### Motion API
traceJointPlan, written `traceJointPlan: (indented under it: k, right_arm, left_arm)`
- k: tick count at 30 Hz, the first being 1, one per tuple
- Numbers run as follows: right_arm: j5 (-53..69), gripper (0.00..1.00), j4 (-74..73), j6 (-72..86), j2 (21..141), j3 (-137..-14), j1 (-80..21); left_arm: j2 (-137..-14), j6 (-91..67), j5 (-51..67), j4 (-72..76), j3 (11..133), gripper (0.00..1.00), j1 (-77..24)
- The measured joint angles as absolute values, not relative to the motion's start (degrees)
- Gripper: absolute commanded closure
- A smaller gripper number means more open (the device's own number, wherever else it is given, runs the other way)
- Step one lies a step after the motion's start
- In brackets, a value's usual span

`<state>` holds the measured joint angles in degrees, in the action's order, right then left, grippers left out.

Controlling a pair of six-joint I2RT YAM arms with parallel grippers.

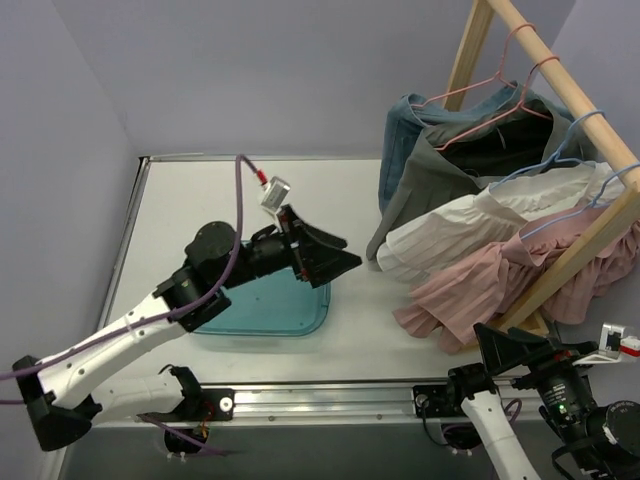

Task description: Remove the skirt from the hanger

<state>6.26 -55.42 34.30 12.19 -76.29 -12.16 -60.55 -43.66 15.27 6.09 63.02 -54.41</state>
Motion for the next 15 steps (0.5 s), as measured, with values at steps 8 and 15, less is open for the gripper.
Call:
traceJointPlan:
  k: [8,15]
  right_arm:
    - [4.71,0.00,-59.27,33.80,14.87,-79.07,-13.61]
    - [3.11,0.00,-60.64,33.63,15.59,-85.95,-14.26]
  left_arm:
    - [-86.32,-29.28,19.14,7.86,95.18,0.06,-58.06]
    - [-99.94,-13.93,10.76,-9.23,119.04,0.11,-65.45]
